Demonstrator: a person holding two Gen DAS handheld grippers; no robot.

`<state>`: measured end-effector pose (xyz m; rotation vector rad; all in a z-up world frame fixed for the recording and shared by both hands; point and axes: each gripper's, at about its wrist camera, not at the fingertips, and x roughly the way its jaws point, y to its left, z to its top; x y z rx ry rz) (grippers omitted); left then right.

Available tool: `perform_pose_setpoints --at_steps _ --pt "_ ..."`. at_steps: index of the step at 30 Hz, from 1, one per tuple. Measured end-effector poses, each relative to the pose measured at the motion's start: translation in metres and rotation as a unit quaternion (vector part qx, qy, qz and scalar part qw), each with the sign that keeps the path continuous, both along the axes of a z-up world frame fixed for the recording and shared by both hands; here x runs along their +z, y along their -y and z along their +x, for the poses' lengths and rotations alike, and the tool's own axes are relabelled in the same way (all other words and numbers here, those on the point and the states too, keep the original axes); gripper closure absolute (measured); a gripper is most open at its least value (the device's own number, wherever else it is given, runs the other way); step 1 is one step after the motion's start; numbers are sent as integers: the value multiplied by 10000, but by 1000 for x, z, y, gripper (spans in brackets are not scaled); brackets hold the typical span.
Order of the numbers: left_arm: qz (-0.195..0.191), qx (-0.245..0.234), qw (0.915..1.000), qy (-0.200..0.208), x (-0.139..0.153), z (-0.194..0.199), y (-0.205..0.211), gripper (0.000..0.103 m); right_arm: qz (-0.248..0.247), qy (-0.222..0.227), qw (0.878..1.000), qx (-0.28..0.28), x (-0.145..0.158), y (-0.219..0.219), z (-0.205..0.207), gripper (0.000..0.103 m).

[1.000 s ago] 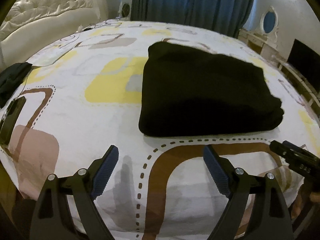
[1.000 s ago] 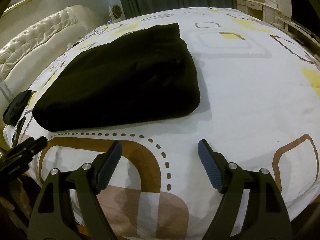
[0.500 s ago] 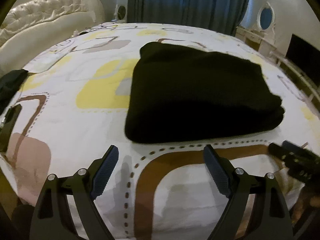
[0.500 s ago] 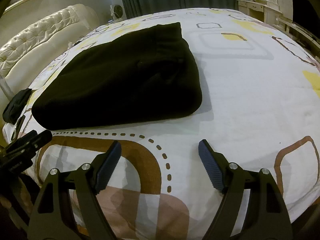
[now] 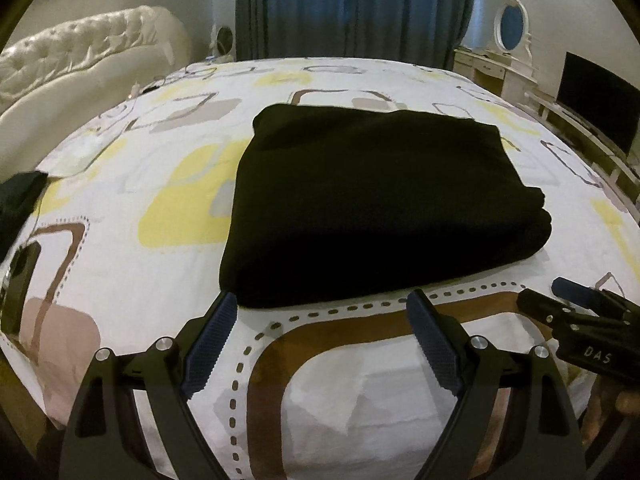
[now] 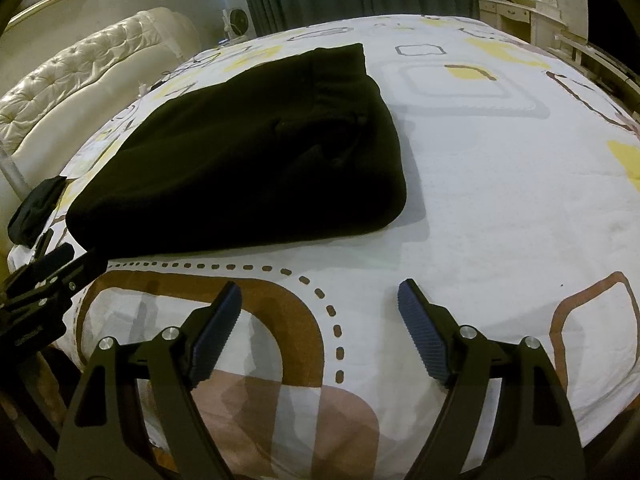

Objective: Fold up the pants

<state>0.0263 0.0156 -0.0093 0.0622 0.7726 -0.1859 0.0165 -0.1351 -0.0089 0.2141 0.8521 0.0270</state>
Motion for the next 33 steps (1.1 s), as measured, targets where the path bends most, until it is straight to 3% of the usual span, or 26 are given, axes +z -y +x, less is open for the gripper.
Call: perform_pose_setpoints --at_steps 2,9,19,21,24,27,33 --pt "33 -26 10000 44 2 0 3 17 58 10 10000 42 0 -1 0 16" --pt "127 -41 9999 65 4 2 6 17 73 22 10000 57 1 0 -1 16" --pt "370 420 9984 84 2 2 6 16 70 11 10000 64 1 0 -1 16" --pt "224 289 9993 99 5 2 6 16 66 10 10000 70 1 0 -1 16" --pt "319 -15 9994 161 7 1 13 16 94 33 9999 58 1 1 -1 16" --pt "434 -85 9985 323 11 0 16 16 161 86 9998 -1 4 6 -3 16" --pt "247 2 9994 222 12 2 10 16 234 192 9995 -104 11 17 -7 16"
